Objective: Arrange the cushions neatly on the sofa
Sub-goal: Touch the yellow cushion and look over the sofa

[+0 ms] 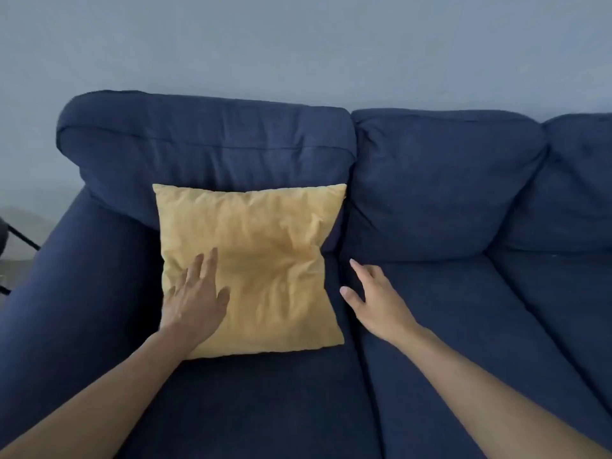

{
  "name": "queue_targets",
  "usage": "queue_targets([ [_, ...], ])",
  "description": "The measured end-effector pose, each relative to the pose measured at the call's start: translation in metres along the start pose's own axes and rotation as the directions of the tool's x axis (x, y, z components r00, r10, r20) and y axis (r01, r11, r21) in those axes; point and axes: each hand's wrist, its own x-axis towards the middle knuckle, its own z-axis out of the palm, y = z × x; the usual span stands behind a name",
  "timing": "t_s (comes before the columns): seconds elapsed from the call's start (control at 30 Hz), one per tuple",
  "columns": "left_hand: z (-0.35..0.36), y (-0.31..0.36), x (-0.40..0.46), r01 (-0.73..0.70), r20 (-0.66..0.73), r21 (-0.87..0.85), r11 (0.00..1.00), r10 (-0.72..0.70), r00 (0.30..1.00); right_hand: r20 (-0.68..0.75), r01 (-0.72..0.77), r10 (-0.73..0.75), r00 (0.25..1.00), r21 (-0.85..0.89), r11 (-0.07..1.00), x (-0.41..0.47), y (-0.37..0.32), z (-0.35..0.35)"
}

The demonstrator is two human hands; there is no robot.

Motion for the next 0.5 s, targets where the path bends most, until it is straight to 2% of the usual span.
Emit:
queue_targets([
  [0.07, 0.003, 0.033, -0.020, -0.044, 0.062, 0.003, 0.999, 0.043, 0.997, -0.011, -0.038, 0.038, 0.999, -0.017, 0.999, -0.030, 0.029, -0.025],
  [0.27, 0.043, 0.145, -0.120, -0.102, 0.123, -0.022, 0.995, 0.104, 0.987, -0.007, -0.126, 0.126, 0.992, -0.030, 0.992, -0.138, 0.142, -0.089],
  [0.5, 0.111, 0.257, -0.242, -0.059, 0.098, -0.041, 0.997, 0.063, 0.993, 0.016, -0.113, 0.113, 0.993, -0.040, 0.993, -0.240, 0.276, -0.143],
])
